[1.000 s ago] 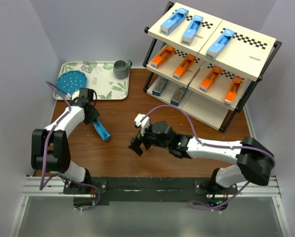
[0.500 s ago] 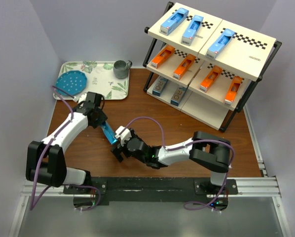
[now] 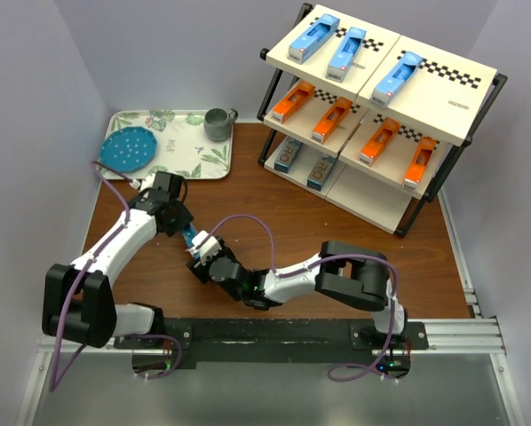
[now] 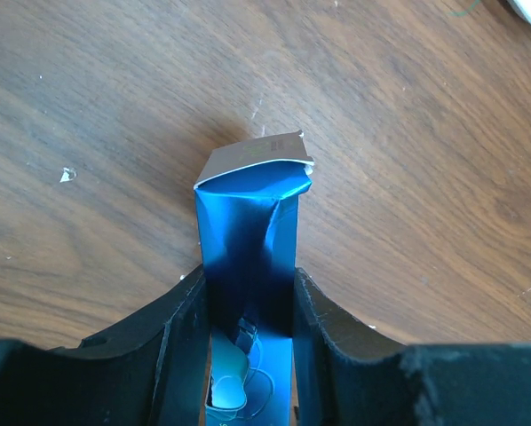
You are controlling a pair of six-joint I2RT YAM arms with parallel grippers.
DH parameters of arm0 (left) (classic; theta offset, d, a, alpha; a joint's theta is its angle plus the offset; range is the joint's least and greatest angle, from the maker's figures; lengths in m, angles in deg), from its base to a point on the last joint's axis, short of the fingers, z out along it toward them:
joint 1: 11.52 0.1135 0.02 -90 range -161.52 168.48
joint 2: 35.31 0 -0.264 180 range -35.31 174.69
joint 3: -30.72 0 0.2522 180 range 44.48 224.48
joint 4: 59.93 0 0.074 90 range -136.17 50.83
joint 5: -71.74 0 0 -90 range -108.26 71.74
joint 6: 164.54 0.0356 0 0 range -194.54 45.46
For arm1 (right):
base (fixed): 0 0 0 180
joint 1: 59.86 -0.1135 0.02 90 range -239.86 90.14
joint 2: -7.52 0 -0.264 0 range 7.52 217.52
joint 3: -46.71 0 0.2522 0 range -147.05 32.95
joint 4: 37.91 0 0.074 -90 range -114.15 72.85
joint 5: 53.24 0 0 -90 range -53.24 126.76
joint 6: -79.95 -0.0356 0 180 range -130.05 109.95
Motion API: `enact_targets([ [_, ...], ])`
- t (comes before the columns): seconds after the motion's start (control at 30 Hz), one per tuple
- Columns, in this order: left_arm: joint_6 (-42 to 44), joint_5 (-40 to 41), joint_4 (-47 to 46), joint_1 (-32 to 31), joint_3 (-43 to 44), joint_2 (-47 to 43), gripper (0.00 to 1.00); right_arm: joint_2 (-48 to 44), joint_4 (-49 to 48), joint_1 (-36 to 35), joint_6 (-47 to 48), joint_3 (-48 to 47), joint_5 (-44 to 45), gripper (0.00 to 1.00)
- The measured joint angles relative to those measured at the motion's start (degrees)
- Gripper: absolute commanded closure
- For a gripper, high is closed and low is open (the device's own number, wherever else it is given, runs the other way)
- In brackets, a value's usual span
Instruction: Place and organize the toothpastes onto the shelf
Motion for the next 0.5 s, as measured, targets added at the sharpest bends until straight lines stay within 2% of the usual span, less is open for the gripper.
enact_targets([
  [0.07,0.02,-0.04,0.04,-0.04,-0.22,-0.22,0.67,0.81,0.31,-0.35,0.46,-0.7,0.59,0.49],
  [0.1,0.02,-0.07,0.02,-0.04,-0.37,-0.28,0.67,1.11,0.5,-0.48,0.66,-0.98,0.68,0.55],
  [0.2,0.0,-0.04,0.24,-0.04,-0.52,-0.31,0.6,1.51,1.6,-1.03,1.14,-1.62,1.97,0.67],
  [0.23,0.02,-0.04,0.46,-0.04,-0.52,-0.31,0.54,1.51,1.73,-1.11,1.18,-1.64,2.27,0.74],
  [0.33,0.5,-0.02,0.48,-0.07,-0.52,-0.35,0.36,1.33,2.4,-1.31,0.68,-1.64,3.1,0.84],
  [0.43,2.03,0.04,0.02,-0.07,-0.52,-1.27,0.22,-0.35,5.03,-1.31,-1.29,-0.46,2.91,0.91],
  [0.47,2.82,0.15,-0.26,-0.07,-0.52,-2.08,0.14,-1.31,6.14,-1.31,-2.6,0.35,2.86,0.92],
  [0.5,3.43,0.28,-0.59,-0.07,-0.52,-2.93,0.12,-2.12,6.99,-1.31,-3.58,0.96,2.78,0.94],
])
